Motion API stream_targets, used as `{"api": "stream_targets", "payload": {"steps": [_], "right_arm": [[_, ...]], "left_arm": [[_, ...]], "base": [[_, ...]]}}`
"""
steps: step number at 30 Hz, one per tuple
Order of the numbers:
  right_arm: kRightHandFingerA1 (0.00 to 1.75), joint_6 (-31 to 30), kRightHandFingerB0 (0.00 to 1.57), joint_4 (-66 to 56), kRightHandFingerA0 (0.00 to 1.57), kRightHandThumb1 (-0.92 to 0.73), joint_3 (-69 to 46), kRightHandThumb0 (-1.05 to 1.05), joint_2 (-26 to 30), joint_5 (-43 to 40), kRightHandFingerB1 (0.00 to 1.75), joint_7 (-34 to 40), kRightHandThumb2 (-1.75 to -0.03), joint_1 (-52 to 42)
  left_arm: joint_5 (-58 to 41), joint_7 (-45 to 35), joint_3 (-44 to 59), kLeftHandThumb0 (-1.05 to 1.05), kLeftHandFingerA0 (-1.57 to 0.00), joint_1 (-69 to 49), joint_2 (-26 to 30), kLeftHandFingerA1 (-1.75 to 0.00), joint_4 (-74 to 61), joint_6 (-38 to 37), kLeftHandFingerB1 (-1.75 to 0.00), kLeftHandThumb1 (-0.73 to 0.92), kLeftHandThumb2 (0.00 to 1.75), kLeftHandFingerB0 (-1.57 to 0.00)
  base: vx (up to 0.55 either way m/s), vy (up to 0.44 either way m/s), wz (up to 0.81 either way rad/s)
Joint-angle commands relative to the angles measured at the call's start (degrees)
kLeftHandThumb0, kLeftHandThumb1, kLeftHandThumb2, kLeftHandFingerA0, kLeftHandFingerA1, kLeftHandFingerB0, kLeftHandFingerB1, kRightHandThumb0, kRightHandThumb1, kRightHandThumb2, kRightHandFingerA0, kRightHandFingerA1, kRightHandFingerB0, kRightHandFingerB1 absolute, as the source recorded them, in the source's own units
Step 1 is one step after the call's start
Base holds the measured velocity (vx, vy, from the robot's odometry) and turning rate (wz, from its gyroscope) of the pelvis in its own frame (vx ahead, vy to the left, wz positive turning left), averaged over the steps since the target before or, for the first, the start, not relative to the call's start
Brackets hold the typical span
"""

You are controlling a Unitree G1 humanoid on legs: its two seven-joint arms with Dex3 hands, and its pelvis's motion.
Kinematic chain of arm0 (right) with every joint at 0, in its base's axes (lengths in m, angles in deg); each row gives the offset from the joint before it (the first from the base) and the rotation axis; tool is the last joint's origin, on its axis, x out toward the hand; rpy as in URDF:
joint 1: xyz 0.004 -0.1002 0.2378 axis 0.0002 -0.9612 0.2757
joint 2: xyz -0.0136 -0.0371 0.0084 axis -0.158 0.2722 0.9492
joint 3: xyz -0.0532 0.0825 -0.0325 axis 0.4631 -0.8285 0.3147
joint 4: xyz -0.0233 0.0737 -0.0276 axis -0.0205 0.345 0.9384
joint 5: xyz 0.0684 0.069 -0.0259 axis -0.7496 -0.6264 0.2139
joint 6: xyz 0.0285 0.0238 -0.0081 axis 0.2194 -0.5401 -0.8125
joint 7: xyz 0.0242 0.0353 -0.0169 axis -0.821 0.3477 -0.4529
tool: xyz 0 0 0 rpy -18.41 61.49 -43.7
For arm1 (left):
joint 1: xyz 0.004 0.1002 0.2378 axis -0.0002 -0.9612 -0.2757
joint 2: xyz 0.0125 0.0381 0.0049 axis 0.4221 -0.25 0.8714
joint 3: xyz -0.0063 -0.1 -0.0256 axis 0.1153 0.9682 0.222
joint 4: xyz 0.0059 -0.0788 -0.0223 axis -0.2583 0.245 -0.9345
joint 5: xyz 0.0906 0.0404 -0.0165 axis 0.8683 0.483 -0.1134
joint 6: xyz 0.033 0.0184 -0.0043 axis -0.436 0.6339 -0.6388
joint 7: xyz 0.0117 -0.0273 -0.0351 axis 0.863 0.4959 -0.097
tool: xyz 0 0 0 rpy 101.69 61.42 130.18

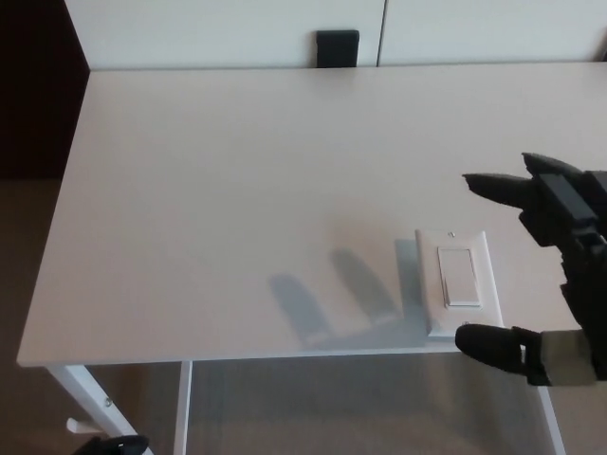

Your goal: The robot walk towards a table in front and then clicks the light switch button using the right hand's index finger

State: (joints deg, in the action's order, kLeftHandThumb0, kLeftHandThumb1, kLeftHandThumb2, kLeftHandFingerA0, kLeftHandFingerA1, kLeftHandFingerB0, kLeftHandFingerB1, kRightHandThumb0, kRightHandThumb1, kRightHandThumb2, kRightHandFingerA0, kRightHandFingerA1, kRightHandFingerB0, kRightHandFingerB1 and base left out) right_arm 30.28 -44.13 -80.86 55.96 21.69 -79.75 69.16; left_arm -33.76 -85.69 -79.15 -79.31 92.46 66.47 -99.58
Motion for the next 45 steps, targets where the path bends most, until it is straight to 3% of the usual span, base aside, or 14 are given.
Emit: {"api": "stream_targets", "payload": {"steps": [1, 3, 5, 6, 11, 12, 14, 16, 23, 26, 27, 30, 44, 45], "right_arm": [[0.47, -10.99, 0.06, 8.59, 0.0, -0.43, 4.51, -0.85, 5.39, 24.59, 0.63, -4.05, -0.85, 3.55], [0.48, -12.06, 0.09, 9.29, 0.0, -0.47, 5.27, -0.83, 5.65, 24.76, 0.66, -5.09, -0.56, 2.98], [0.48, -13.36, 0.08, 9.38, 0.0, -0.44, 6.17, -0.85, 6.15, 26.2, 0.62, -7.07, -0.85, 2.36], [0.51, -13.53, 0.07, 9.51, 0.0, -0.52, 6.36, -0.91, 6.25, 26.21, 0.62, -7.13, -0.57, 2.25], [0.42, -14.34, 0.02, 10.02, 0.0, -0.62, 7.86, -0.97, 6.81, 26.73, 0.66, -6.04, -0.59, 1.04], [0.47, -14.55, 0.07, 9.95, 0.0, -0.55, 8.13, -0.99, 6.69, 26.91, 0.6, -5.68, -0.95, 0.53], [0.46, -15.44, 0.0, 9.95, 0.0, -0.61, 8.67, -0.95, 6.45, 27.22, 0.63, -5.31, -0.59, -0.05], [0.46, -17.22, 0.02, 10.39, 0.0, -0.51, 9.31, -0.92, 5.72, 27.65, 0.48, -5.9, -0.92, -0.12], [0.47, -20.73, 0.0, 12.53, 0.0, -0.47, 10.54, -0.87, 5.36, 28.88, 0.32, -5.19, -0.91, -0.02], [0.47, -21.58, 0.0, 12.38, 0.0, -0.47, 11.28, -0.87, 5.38, 29.48, 0.33, -5.26, -0.9, 0.04], [0.47, -21.93, 0.0, 12.22, 0.0, -0.47, 11.63, -0.87, 5.44, 30.04, 0.34, -5.47, -0.91, 0.05], [0.47, -22.2, 0.0, 11.95, 0.0, -0.48, 12.13, -0.87, 5.61, 30.25, 0.37, -5.06, -0.9, -0.06], [0.44, -23.5, 0.0, 10.52, 0.0, -0.49, 15.1, -0.88, 6.45, 31.48, 0.41, -4.54, -0.91, -1.18], [0.44, -23.61, 0.0, 10.59, 0.0, -0.5, 15.43, -0.89, 6.56, 31.74, 0.43, -4.48, -0.91, -1.17]], "left_arm": [[-6.08, -8.63, 0.42, -0.67, -0.19, -2.62, 0.54, -1.06, -4.28, 9.97, -0.79, 0.29, 0.8, -0.15], [-5.95, -8.67, 0.4, -0.65, -0.18, -2.8, 0.4, -1.09, -4.26, 10.16, -0.8, 0.27, 0.8, -0.14], [-5.8, -8.54, 0.47, -0.65, -0.18, -2.82, 0.34, -1.1, -4.26, 10.07, -0.8, 0.27, 0.81, -0.14], [-5.7, -8.55, 0.43, -0.66, -0.17, -2.83, 0.38, -1.09, -4.24, 9.96, -0.8, 0.28, 0.8, -0.13], [-5.38, -8.67, 0.44, -0.66, -0.17, -2.58, 0.49, -1.1, -4.31, 10.19, -0.8, 0.28, 0.82, -0.13], [-5.47, -8.78, 0.47, -0.64, -0.15, -2.62, 0.47, -1.11, -4.34, 10.19, -0.81, 0.26, 0.81, -0.12], [-5.54, -8.99, 0.54, -0.64, -0.15, -2.76, 0.49, -1.09, -4.72, 10.54, -0.8, 0.27, 0.81, -0.11], [-5.12, -8.68, 0.55, -0.64, -0.15, -2.72, 0.75, -1.07, -5.56, 11.2, -0.79, 0.28, 0.8, -0.11], [-4.83, -8.88, 0.63, -0.65, -0.28, -2.62, 0.61, -0.83, -6.0, 12.22, -0.68, 0.21, 0.9, -0.16], [-4.61, -8.83, 0.58, -0.63, -0.15, -2.94, 0.61, -1.06, -6.59, 12.57, -0.79, 0.28, 0.79, -0.13], [-4.5, -8.65, 0.58, -0.61, -0.34, -2.91, 0.59, -0.81, -6.64, 12.91, -0.66, 0.24, 0.94, -0.17], [-4.62, -8.55, 0.69, -0.59, -0.17, -2.83, 0.5, -1.09, -6.83, 13.6, -0.8, 0.24, 0.85, -0.13], [-3.91, -8.35, 0.4, -0.58, -0.36, -3.22, 0.58, -0.81, -8.02, 14.05, -0.65, 0.23, 0.93, -0.19], [-3.99, -8.23, 0.44, -0.64, -0.19, -3.32, 0.46, -1.03, -8.24, 14.24, -0.77, 0.26, 0.82, -0.17]], "base": [[0.0, 0.0, 0.0], [0.0, 0.0, 0.0], [0.0, 0.0, 0.0], [0.0, 0.0, 0.0], [0.0, 0.0, 0.0], [0.0, 0.0, 0.0], [0.0, 0.0, 0.0], [0.0, 0.0, 0.0], [0.0, 0.0, 0.0], [0.0, 0.0, 0.0], [0.0, 0.0, 0.0], [0.0, 0.0, 0.0], [0.0, 0.0, 0.0], [0.0, 0.0, 0.0]]}}
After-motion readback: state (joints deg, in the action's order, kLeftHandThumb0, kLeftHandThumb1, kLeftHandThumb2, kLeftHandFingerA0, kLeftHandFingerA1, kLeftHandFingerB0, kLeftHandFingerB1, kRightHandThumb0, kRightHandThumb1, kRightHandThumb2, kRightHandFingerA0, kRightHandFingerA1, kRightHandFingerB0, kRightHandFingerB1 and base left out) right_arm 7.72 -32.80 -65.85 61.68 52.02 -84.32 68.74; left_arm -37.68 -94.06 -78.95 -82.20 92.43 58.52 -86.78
